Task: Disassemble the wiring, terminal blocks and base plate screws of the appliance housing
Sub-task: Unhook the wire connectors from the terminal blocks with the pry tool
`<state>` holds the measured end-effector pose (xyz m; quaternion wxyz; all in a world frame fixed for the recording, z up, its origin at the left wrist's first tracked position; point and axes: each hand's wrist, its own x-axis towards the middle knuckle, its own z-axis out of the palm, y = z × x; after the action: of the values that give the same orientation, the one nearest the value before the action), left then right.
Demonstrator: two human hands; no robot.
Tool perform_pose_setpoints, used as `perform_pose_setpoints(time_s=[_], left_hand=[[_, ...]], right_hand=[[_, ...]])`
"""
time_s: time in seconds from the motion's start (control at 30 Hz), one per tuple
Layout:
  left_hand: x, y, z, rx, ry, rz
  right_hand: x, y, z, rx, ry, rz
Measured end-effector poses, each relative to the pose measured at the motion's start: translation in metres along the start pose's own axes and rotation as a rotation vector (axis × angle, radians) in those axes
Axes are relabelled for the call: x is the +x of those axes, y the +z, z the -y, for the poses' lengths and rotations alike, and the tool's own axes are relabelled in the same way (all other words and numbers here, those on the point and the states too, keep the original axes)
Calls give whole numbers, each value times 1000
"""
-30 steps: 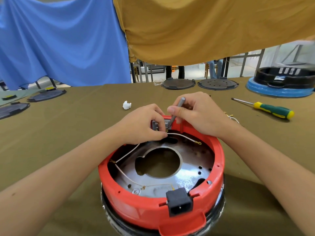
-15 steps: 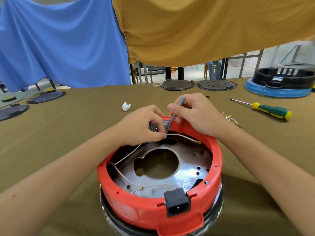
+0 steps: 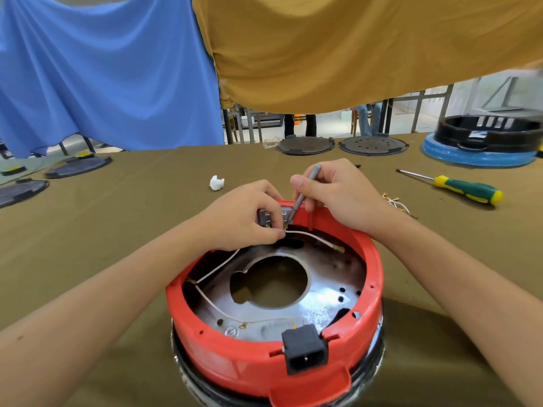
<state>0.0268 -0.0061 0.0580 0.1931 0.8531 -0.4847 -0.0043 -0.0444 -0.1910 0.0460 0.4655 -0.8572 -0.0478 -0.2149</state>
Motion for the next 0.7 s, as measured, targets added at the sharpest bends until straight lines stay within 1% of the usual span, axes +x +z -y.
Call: perform_pose_setpoints(time_s=[0.1,0.27,0.43,0.57,0.7], left_hand=[[0,0,0,4,6,-1],[0,1,2,2,-16,-22],[1,2,3,9,-12,-35],[1,2,3,16,3,-25],[1,2,2,-2,5,-15]], right_hand=[[-2,0,0,-32,-5,24],[-5,0,2,-79,-130,-65],[-6,-1,6,-184,-176,-4],[-4,-1,8,-180,-148,10],[1,1,9,-99,-47,-4]])
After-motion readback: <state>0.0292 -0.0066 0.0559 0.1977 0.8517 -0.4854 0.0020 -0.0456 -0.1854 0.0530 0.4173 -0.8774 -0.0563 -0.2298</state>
